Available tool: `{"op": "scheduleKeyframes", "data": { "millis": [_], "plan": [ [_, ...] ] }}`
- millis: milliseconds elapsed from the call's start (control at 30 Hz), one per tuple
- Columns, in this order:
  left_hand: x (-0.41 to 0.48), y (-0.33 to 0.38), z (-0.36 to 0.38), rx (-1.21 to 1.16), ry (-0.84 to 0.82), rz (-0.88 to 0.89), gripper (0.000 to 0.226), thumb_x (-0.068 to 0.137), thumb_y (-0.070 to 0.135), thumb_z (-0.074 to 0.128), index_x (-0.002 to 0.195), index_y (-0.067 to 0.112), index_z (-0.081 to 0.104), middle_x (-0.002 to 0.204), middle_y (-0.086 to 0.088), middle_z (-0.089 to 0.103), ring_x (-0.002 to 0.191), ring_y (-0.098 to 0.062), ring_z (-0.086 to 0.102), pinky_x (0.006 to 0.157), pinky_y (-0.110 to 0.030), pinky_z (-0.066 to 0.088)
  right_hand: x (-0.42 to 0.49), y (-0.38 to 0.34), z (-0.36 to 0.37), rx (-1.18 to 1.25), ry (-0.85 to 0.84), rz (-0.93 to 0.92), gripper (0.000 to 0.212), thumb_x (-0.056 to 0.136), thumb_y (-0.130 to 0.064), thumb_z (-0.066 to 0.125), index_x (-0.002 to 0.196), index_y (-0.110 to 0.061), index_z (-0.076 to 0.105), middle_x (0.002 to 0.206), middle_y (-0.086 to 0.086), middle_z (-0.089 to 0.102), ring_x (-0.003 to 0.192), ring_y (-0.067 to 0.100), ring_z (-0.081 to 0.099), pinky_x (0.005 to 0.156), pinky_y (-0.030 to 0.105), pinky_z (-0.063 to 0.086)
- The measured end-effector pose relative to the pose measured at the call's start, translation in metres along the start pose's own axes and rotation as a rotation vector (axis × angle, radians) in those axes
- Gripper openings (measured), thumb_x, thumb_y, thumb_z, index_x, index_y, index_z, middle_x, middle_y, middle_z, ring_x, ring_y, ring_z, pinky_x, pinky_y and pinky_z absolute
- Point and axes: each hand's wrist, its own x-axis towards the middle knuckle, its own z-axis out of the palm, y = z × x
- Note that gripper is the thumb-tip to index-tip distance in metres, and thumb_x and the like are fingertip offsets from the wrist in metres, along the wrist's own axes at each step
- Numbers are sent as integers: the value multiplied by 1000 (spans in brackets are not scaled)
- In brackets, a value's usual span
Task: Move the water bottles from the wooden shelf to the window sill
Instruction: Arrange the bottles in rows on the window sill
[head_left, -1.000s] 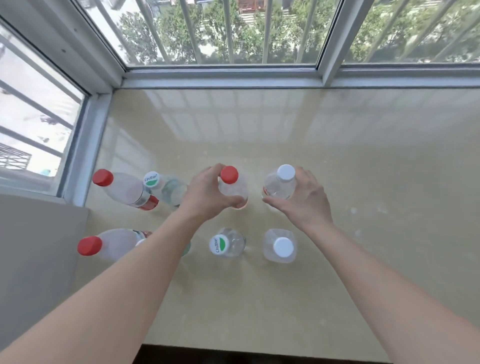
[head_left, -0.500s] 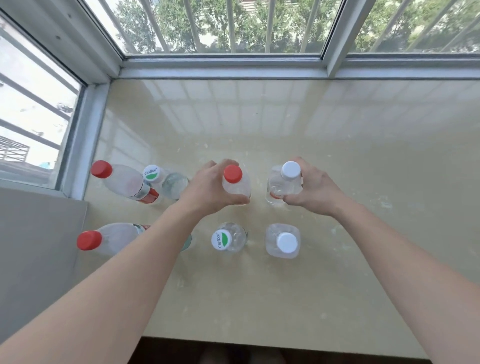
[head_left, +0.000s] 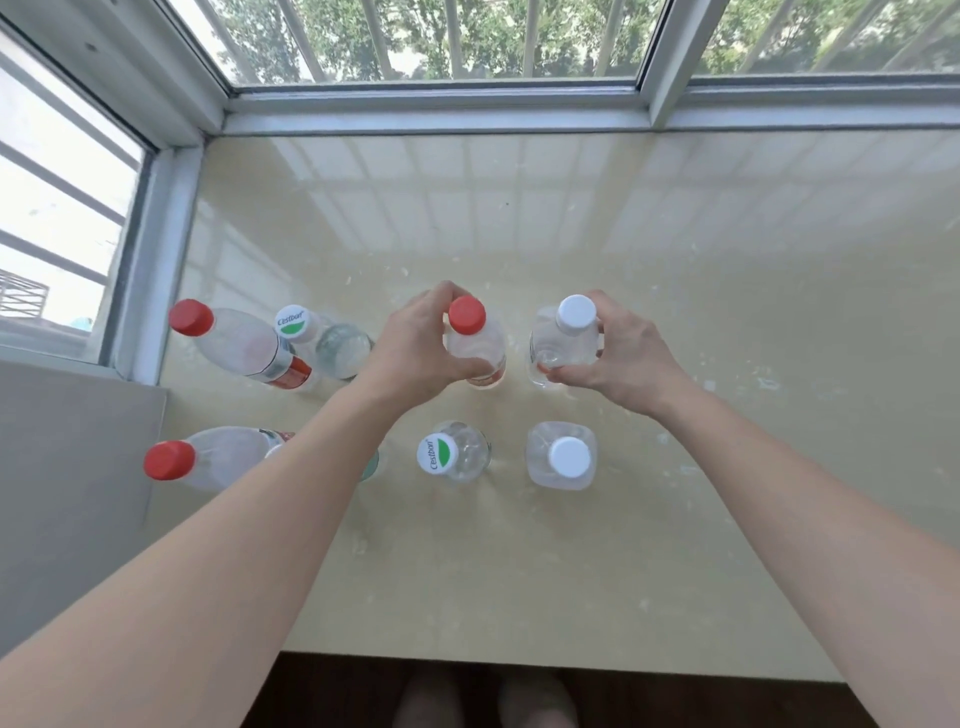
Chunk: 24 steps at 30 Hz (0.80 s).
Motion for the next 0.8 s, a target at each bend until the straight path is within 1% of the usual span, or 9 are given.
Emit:
{"op": "scheduleKeyframes", "data": {
  "millis": [67,133,167,233,333,433,600,700,800],
  "plan": [
    [-2,0,1,-4,-15,7,65,63,30,88,115,36,50,113,10,58,104,-10,54,72,-12,38,-2,1,0,19,9,-2,62,66,-23,89,113,-35,51,102,-11,62,99,16,56,79,28,47],
    [-4,-1,0,-9,-32,40,73,63,30,88,124,39,49,119,13,55,111,-10,53,86,-27,48,-2,1,0,20,16,-9,65,66,-23,89,118,-34,52,104,-10,62,101,16,56,83,30,49],
    [-6,-1,-1,-9,-36,60,73,65,29,86,127,39,49,120,14,55,114,-10,52,92,-34,50,-2,1,1,18,20,-13,65,66,-22,89,119,-32,53,105,-9,62,101,18,57,85,33,52],
    [-7,-3,-2,-11,-27,99,65,71,26,83,128,35,52,119,14,57,115,-10,52,97,-40,50,-1,0,2,12,24,-22,62,66,-23,89,117,-27,55,104,-5,64,100,20,58,87,41,55],
    [-6,-6,-1,-17,22,111,56,74,27,82,124,32,56,117,10,61,111,-13,57,95,-43,52,-1,-2,4,21,26,-29,61,66,-19,89,117,-23,57,103,-5,62,98,19,57,86,44,55],
    [-5,-8,0,-17,61,108,55,73,30,82,122,32,58,114,7,61,108,-16,59,91,-43,53,-1,-3,3,9,21,-35,60,68,-18,89,118,-23,57,102,-6,61,100,18,57,86,42,55],
    [-6,-9,0,-5,87,100,54,71,31,81,121,31,59,112,5,60,105,-17,60,89,-43,54,-3,1,2,-26,19,-45,60,67,-22,90,117,-20,58,103,-4,64,101,20,59,87,42,54],
    [-5,-8,0,7,93,95,55,71,31,82,121,31,59,113,5,61,105,-16,60,89,-42,54,-3,2,3,-27,13,-52,60,67,-22,90,118,-19,58,104,-3,64,102,21,59,87,41,53],
    [-6,-7,1,20,93,98,57,71,31,82,122,31,58,113,6,60,105,-15,60,90,-40,54,-3,2,2,-51,9,-60,60,67,-22,90,117,-18,58,102,-4,63,102,21,59,85,34,51]
  ]
}}
